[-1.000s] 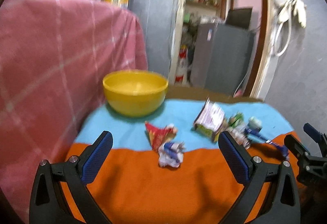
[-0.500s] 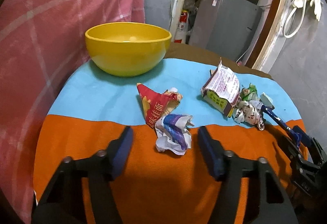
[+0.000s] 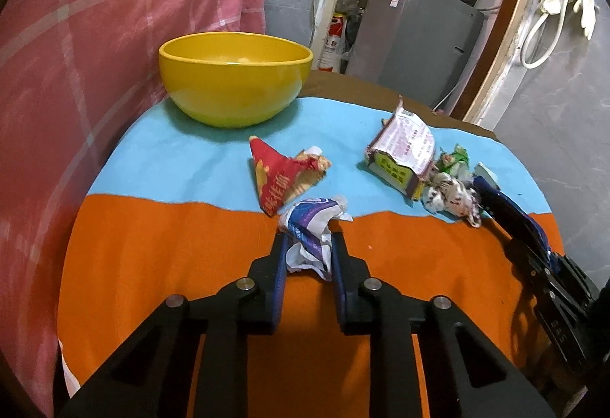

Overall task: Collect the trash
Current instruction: 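Grasp the blue wrapper with the right tool while the left tool grasps the crumpled white wrapper, then carry both wrappers to the blue basin and open both tools over it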

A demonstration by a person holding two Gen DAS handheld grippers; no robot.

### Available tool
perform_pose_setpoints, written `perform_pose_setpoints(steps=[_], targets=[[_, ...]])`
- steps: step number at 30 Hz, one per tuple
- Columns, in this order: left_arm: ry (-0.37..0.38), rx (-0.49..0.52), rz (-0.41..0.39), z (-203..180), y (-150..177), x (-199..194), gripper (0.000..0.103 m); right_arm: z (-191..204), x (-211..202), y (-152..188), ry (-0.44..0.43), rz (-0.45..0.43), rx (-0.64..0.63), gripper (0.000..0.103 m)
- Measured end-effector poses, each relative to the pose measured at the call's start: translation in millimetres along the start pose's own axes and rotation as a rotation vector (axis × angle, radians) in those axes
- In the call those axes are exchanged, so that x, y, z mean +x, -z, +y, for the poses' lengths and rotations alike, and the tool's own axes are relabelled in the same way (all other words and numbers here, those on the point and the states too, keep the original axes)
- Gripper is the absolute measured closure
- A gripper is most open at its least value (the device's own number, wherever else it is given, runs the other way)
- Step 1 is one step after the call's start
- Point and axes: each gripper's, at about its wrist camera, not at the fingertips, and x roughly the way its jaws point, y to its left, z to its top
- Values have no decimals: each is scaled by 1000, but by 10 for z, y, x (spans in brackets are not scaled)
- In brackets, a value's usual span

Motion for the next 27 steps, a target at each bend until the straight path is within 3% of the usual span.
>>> perform_pose_setpoints(steps=[6, 11, 16, 21, 27], targets=[[74, 11, -10, -168, 45, -107, 87, 24, -160, 22, -11, -67, -1, 77], [162, 73, -100, -518, -11, -224, 87, -31, -402, 16, -12, -179, 14, 77], [259, 174, -211, -1044, -104, -304, 87, -228, -737, -32, 44, -328, 69, 77], [376, 270, -259, -1706, -192, -287, 87, -659, -1114, -32, 171, -448, 184, 77], [482, 342, -185, -2468, -285, -41, 87, -1228, -1328, 83, 359, -456, 304, 76]])
